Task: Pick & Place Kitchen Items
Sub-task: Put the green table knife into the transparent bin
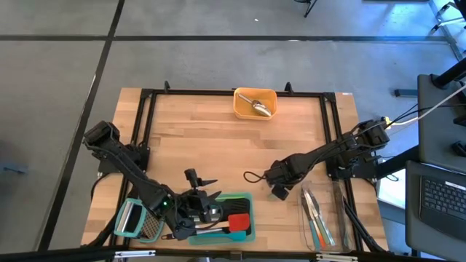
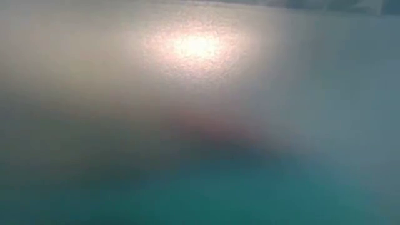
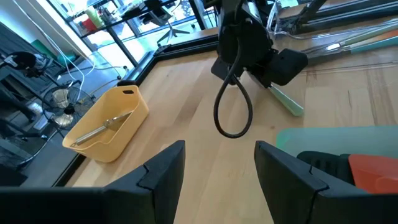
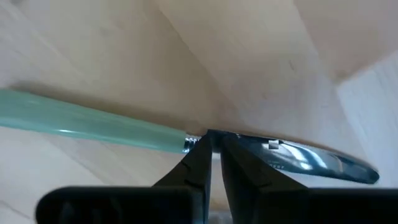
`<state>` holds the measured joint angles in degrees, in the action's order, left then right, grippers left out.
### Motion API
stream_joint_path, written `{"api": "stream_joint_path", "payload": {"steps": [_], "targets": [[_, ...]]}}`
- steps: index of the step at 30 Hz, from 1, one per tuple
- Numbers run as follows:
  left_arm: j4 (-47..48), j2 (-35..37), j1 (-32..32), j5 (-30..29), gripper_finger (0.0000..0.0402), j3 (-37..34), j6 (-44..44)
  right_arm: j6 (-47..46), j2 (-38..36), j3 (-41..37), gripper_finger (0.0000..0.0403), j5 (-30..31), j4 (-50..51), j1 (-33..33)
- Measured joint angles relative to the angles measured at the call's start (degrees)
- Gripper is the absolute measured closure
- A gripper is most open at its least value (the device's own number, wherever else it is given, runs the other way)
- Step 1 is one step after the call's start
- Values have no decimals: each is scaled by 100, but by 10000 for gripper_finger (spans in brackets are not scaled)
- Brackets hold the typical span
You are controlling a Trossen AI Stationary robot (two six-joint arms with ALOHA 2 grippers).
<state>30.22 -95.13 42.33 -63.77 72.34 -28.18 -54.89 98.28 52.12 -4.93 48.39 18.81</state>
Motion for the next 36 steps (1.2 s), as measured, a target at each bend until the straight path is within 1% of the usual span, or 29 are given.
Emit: {"api": "stream_joint_path", "payload": {"steps": [6,16,18,23,31,36], "targets": [[1,0,0,1,213,0,0,133,-4,-2,363,160,-276,-137],[0,0,0,0,213,0,0,531,13,-11,363,769,-1251,-674],[0,0,0,0,213,0,0,601,19,-19,363,947,-1427,-808],[2,0,0,0,213,0,0,666,40,-36,363,1604,-1798,-1169],[110,-1,0,0,213,0,-40,1068,59,-48,363,1626,-2419,-1817],[192,-2,0,0,213,0,-121,1256,57,-48,363,1589,-2824,-1983]]}}
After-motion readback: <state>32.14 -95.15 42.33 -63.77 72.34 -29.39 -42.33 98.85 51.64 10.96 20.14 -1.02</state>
